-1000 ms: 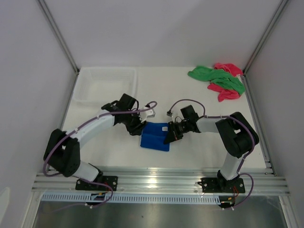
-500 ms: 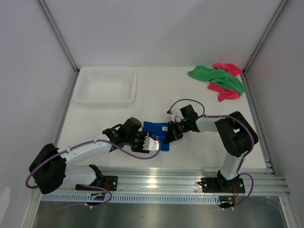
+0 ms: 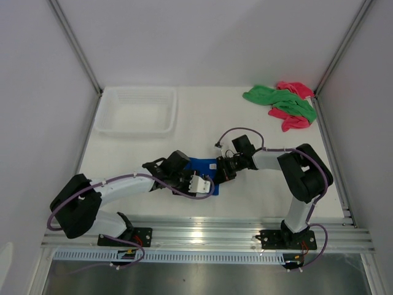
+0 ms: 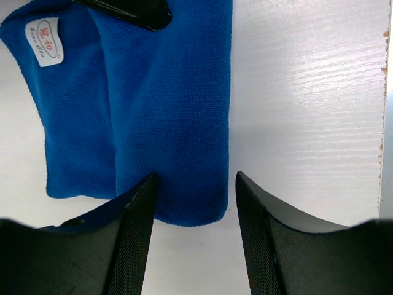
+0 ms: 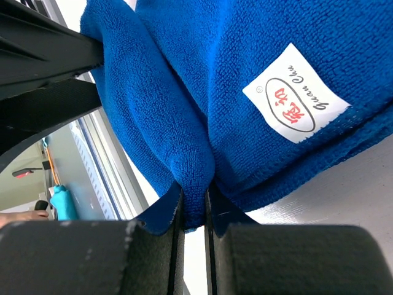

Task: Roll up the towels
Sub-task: Roll the towel

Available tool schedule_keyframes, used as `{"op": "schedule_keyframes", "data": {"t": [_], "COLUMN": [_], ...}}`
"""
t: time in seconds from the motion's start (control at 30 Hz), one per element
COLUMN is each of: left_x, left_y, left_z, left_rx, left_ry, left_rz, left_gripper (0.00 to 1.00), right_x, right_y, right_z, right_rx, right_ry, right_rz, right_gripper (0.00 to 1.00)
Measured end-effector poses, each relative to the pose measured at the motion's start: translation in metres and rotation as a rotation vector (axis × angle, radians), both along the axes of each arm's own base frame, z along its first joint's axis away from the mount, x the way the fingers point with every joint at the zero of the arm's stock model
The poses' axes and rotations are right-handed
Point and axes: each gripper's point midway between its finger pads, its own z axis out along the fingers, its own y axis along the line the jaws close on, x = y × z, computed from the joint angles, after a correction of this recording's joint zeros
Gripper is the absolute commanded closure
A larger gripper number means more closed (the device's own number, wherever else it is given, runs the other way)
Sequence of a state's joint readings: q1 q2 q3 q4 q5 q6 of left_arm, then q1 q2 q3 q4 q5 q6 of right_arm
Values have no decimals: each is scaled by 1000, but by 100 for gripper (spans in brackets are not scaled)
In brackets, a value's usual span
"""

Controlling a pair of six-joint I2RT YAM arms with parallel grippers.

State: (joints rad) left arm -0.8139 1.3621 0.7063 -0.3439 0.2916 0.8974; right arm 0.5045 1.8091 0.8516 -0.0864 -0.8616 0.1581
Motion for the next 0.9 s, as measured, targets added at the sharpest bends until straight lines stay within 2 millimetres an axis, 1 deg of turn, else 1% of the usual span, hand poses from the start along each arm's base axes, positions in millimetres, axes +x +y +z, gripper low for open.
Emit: {"op": "schedule_keyframes", "data": {"t": [0.1,0.13,0.2,0.3,0.4,0.5,0.67,0.7,0.8,0.83,0.9], "left_x": [-2,-2,-2,-1,1,3,3,3,2,2,1], "left_y": [2,1,2,1,1,1,1,1,2,2,2], "left_z": [-5,-7,-9,-10,-10,-10,-9,-8,-7,-7,-7], "left_rx": [14,20,27,32,30,24,8,2,-12,-17,-26], "left_ry": [17,28,40,64,101,152,198,207,236,245,257], "left_rz": [2,3,5,9,26,49,60,65,74,77,79], "left_gripper": [43,44,44,44,44,44,44,44,44,44,44], "right_x": [0,0,1,5,15,25,34,34,27,21,4], "right_y": [0,0,0,-3,-7,-13,-24,-26,-32,-33,-32], "right_z": [0,0,1,8,21,36,60,64,73,74,72], "right_rx": [-7,-8,-15,-28,-47,-58,-63,-60,-31,-13,20], "right_ry": [0,-2,-13,-65,-155,-251,-377,-408,-527,-587,-681], "right_rz": [1,2,6,11,6,-1,-16,-17,-1,17,69], "right_gripper": [80,70,59,50,45,44,43,41,37,36,35]}}
